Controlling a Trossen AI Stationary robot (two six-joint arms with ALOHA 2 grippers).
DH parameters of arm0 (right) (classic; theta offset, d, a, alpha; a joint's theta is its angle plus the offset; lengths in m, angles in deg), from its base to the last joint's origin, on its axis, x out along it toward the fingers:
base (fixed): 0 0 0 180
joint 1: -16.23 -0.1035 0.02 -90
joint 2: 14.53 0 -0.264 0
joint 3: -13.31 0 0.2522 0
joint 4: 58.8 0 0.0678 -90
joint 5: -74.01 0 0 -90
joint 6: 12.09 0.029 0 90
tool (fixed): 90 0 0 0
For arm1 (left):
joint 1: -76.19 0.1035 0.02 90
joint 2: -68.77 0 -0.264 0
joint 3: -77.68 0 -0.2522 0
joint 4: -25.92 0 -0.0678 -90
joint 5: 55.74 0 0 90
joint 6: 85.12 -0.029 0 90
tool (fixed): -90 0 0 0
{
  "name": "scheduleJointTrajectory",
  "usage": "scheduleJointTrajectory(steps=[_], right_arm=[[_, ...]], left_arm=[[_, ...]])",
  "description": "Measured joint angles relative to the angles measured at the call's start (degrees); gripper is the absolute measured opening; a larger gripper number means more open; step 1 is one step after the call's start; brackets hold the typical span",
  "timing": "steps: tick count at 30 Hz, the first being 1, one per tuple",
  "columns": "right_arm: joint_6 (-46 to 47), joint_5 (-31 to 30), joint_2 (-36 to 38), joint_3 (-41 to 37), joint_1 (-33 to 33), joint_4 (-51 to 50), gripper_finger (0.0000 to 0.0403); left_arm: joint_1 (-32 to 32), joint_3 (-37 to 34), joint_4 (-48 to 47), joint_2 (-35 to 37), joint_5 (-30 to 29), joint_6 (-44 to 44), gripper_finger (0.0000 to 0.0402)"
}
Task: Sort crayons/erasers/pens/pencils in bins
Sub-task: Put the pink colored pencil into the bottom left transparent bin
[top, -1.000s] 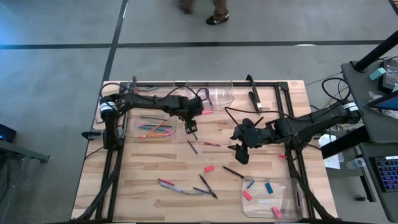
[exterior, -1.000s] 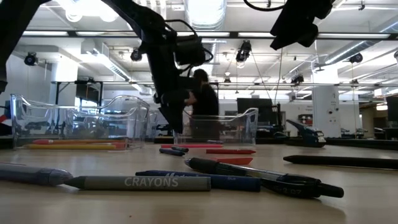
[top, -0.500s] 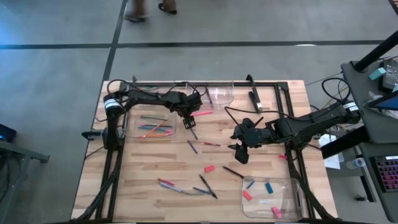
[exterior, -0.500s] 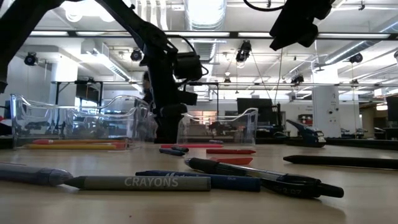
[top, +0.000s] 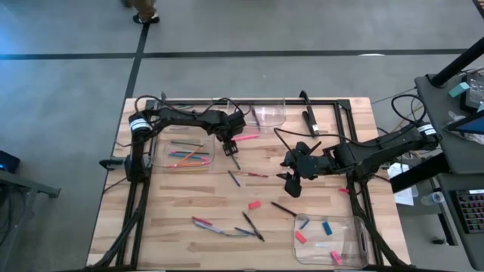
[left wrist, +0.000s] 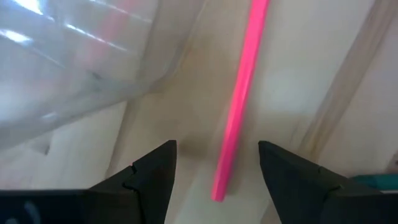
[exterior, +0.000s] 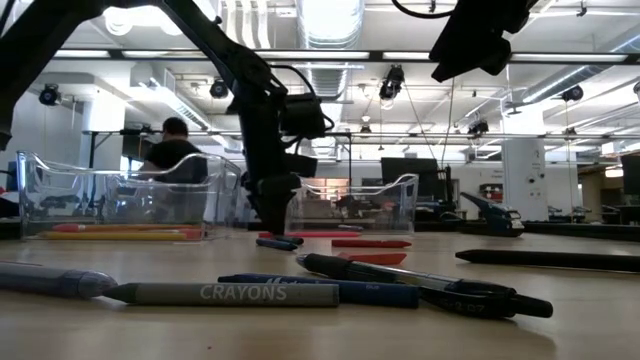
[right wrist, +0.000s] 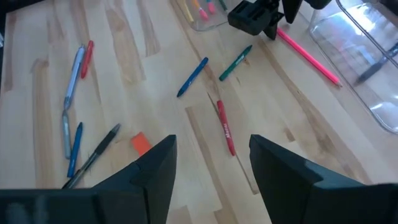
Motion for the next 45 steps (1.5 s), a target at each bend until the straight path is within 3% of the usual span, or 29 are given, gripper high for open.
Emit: scheduleJointTrajectory(steps=[5, 17, 45], right_arm=[[-0.24, -0.38, 0.0, 0.0, -0.01, 0.0, 0.0192], [-0.26, -1.53, 0.0, 0.0, 0.01, 0.09, 0.0192], [-0.26, -1.49, 0.0, -0.76, -0.01, -0.24, 0.0191]], left_arm=[[0.04, -0.03, 0.29, -0.1, 4.27, 0.04, 0.0217], [-0.08, -0.16, -0.09, -0.15, 5.05, 0.3, 0.0209], [-5.75, 0.2, -4.2, 0.63, 6.69, -2.84, 0.0015]])
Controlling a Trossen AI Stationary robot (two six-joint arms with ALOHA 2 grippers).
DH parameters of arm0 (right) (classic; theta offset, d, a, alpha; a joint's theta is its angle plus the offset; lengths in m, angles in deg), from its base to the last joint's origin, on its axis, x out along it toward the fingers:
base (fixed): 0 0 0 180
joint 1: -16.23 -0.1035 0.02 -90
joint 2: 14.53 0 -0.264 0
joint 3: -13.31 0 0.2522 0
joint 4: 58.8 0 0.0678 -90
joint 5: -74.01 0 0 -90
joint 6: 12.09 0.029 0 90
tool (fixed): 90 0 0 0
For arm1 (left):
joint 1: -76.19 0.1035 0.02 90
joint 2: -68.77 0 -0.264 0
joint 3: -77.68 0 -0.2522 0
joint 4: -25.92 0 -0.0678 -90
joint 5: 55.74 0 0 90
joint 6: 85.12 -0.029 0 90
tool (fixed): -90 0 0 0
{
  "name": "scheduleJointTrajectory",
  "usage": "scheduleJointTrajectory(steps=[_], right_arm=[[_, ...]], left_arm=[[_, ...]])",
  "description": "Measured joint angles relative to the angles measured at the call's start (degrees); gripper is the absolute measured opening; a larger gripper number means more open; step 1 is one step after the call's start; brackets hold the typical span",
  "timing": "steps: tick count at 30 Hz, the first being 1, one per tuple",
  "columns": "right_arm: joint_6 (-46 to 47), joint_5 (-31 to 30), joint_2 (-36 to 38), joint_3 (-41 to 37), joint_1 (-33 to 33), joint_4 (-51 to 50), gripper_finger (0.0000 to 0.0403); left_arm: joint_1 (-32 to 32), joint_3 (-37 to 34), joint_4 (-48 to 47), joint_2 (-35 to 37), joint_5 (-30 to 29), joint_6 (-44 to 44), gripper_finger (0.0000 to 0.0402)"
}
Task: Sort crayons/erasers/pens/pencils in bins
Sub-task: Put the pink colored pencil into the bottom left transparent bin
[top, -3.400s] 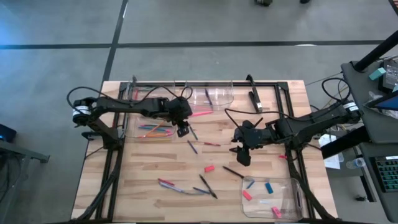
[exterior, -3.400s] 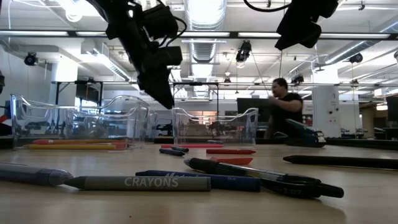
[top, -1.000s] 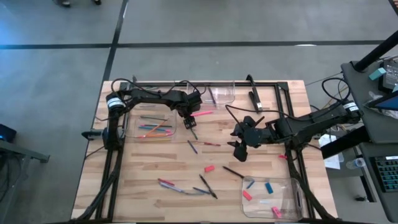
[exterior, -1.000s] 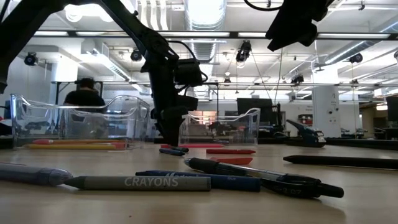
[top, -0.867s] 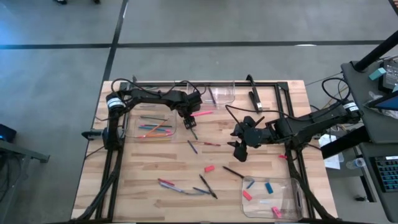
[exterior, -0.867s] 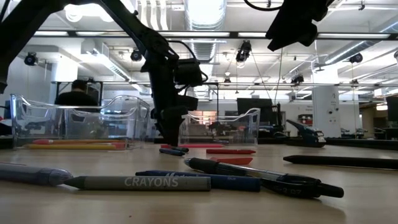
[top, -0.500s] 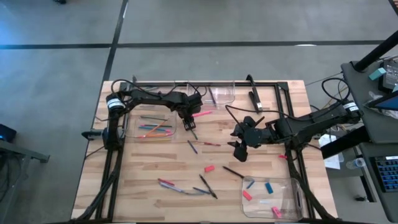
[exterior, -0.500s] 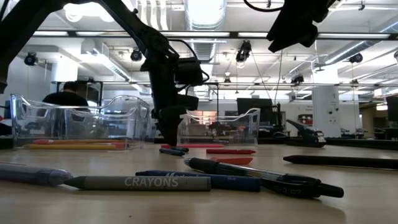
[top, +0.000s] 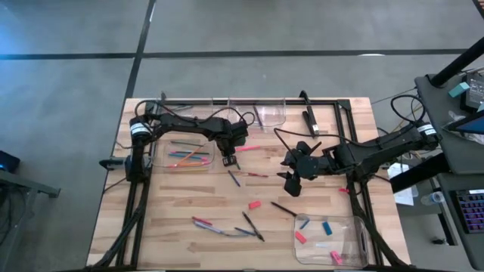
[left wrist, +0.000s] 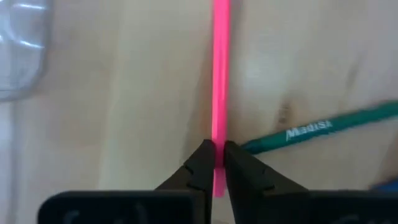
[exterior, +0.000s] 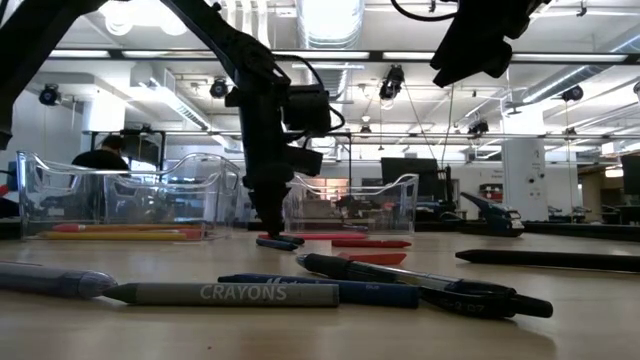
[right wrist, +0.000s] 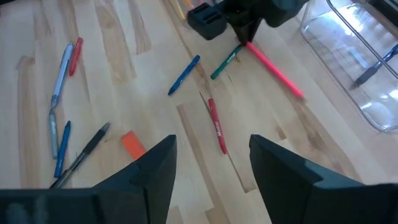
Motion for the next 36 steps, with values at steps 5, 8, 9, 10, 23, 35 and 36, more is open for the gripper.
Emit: scheduleJointTrajectory(steps=[5, 8, 9, 10, 23, 35, 36], right_arm=[[-0.07, 0.01, 0.0, 0.0, 0.0, -0.07, 0.0191], [-0.15, 0.01, 0.0, 0.0, 0.0, -0.11, 0.0191], [-0.15, 0.01, 0.0, 0.0, 0.0, -0.13, 0.0191], [-0.13, 0.01, 0.0, -0.02, 0.0, -0.13, 0.0191], [0.01, 0.01, 0.0, -0.17, 0.0, -0.11, 0.0192], [0.57, 0.01, 0.0, -0.28, 0.0, -0.05, 0.0191], [0.57, 0.01, 0.0, -0.28, 0.0, -0.02, 0.0191]], left_arm=[[-1.64, -0.21, -0.55, 1.99, 1.83, 0.08, 0.0006], [-2.14, 0.0, -0.33, 3.67, 1.34, 0.08, 0.0005], [-2.22, 0.11, -0.17, 4.24, 0.91, 0.08, 0.0005], [-2.32, 0.19, -0.15, 4.86, 0.48, 0.12, 0.0005], [-3.45, 2.15, 0.01, 13.95, -1.52, 0.28, 0.0003], [-3.7, 2.22, -10.7, 27.19, -4.99, 0.12, 0.0003], [-3.7, 2.22, -12.4, 27.93, -5.43, 0.04, 0.0003]])
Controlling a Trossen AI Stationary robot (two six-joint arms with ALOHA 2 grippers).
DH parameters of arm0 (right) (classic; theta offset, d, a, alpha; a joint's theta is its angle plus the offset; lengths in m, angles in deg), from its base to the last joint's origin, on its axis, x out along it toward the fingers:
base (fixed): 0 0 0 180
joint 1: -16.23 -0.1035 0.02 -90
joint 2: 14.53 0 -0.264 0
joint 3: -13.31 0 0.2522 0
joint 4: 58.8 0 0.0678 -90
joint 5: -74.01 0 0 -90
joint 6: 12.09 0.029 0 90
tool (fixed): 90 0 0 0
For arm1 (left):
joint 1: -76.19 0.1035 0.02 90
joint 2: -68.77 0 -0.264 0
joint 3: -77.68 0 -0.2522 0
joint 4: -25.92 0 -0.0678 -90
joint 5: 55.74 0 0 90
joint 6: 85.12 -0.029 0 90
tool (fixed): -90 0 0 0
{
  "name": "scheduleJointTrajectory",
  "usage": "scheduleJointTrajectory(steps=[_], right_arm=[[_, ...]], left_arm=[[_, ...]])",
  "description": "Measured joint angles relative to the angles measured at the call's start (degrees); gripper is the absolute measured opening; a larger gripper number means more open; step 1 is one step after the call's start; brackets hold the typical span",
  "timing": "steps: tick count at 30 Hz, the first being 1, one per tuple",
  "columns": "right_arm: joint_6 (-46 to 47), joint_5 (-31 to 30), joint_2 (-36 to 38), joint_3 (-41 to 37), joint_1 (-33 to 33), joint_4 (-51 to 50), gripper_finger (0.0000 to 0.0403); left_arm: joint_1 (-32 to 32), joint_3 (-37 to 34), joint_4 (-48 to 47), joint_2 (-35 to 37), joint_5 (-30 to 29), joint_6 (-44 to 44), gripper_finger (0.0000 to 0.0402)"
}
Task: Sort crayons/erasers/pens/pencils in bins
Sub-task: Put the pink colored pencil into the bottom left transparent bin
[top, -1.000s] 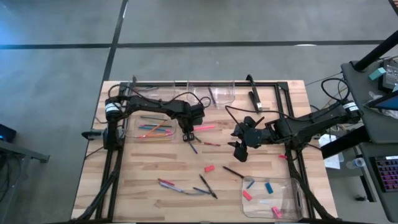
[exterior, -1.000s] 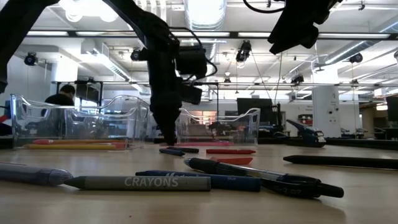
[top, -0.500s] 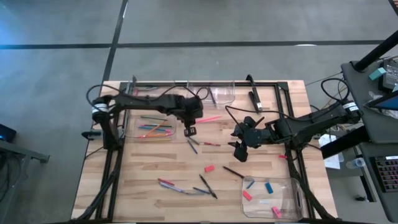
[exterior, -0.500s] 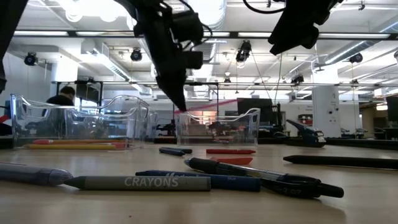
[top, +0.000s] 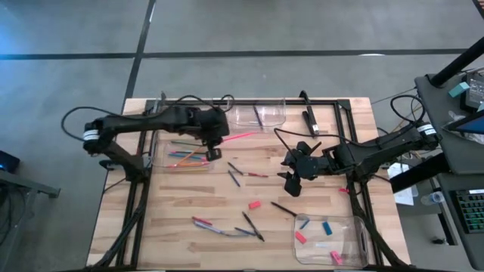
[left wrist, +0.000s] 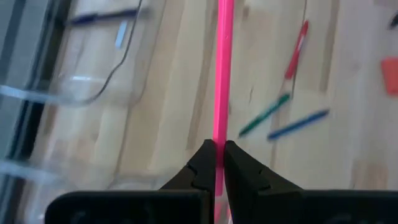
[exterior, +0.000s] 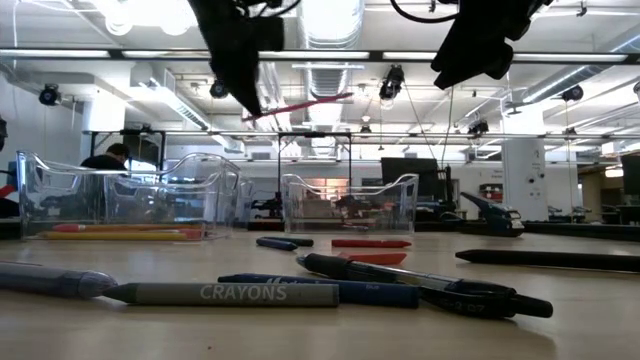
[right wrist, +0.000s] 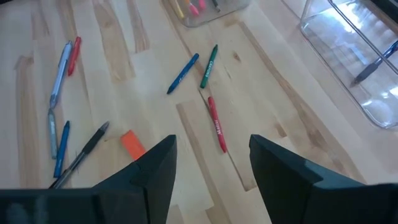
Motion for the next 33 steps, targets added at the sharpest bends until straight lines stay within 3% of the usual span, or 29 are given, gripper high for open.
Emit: scheduleJointTrajectory(steps=[6, 18, 26, 33], right_arm=[[0.03, 0.0, 0.0, 0.0, 0.0, 0.0, 0.0191], [-0.11, -0.01, 0.0, -1.41, 0.0, 0.79, 0.0192], [-0.11, 0.02, 0.0, -2.97, 0.0, 3.12, 0.0192], [-0.78, 0.0, 0.0, -3.13, 0.0, 3.23, 0.0191]], left_arm=[[0.02, -0.16, -7.43, 5.39, -0.64, 0.0, 0.0003], [0.02, -8.26, -10.74, 16.31, -0.59, 3.29, 0.0003], [0.06, -12.76, -12.38, 19.47, -0.05, 4.86, 0.0003], [0.07, -16.79, -19.44, 20.51, -0.05, 4.57, 0.0003]])
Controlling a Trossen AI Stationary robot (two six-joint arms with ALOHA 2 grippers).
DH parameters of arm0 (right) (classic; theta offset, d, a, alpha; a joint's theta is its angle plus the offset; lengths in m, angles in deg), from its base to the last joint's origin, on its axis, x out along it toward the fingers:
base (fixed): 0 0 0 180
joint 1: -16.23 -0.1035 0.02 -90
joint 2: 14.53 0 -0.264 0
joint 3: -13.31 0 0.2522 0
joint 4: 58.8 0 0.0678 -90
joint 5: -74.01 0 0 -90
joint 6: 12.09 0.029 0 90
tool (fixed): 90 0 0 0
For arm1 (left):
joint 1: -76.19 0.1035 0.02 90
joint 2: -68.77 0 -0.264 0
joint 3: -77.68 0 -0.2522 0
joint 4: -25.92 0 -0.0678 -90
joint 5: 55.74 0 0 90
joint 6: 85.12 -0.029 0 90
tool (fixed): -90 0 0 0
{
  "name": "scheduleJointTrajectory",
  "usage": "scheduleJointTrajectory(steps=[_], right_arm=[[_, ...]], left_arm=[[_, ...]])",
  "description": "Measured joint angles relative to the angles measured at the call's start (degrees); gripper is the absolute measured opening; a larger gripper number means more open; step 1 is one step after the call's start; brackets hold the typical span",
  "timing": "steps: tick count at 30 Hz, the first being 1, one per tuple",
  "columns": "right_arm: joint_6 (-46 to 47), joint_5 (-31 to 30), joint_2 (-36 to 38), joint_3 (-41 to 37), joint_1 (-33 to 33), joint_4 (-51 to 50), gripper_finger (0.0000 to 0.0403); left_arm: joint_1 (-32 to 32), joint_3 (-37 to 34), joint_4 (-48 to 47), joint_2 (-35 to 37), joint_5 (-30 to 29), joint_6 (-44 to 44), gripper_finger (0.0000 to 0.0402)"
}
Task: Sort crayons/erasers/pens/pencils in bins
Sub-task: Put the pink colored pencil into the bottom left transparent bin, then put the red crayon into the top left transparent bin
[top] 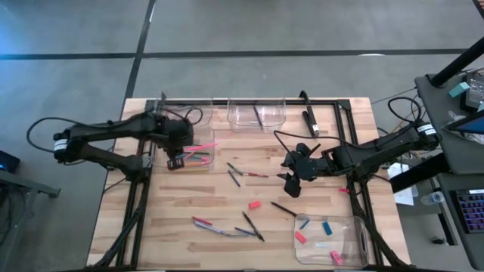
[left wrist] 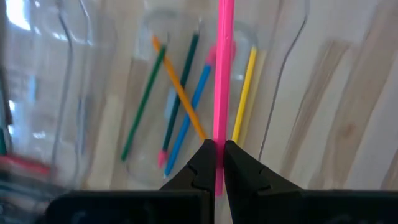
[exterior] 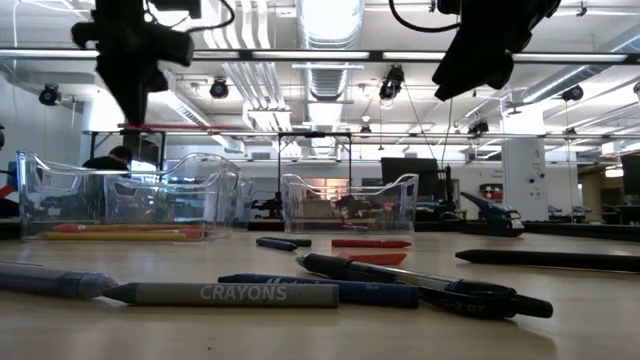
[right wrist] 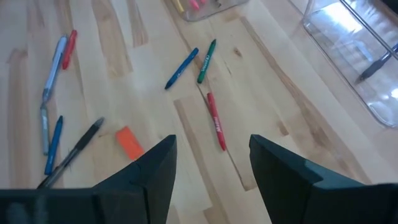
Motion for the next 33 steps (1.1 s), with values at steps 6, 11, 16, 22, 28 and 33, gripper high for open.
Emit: scheduleJointTrajectory(steps=[6, 11, 16, 22, 28, 33], right_arm=[[-0.75, 0.0, 0.0, -0.13, 0.0, 0.0, 0.0191], [-0.84, 0.0, 0.0, -0.15, 0.0, 0.0, 0.0191], [-1.26, 0.0, 0.0, -0.17, 0.0, 0.0, 0.0192], [-1.47, 0.0, 0.0, -0.2, 0.0, 0.0, 0.0192], [-0.79, 0.0, 0.0, -0.2, 0.0, 0.04, 0.0192], [-1.13, -0.71, 0.01, -0.22, 0.26, 1.69, 0.0192]], left_arm=[[0.0, -5.84, -0.6, -0.2, 0.18, 0.14, 0.0003], [0.05, -9.71, -0.47, 0.02, 0.43, 0.18, 0.0003], [0.28, -12.58, 0.03, -0.89, 0.39, 0.28, 0.0016], [0.31, -12.81, 2.63, -0.04, -0.27, 3.31, 0.0092], [0.33, -9.96, 2.73, 0.95, -3.34, 4.96, 0.0181], [0.2, -2.21, 17.05, 2.9, 2.97, 7.81, 0.0213]])
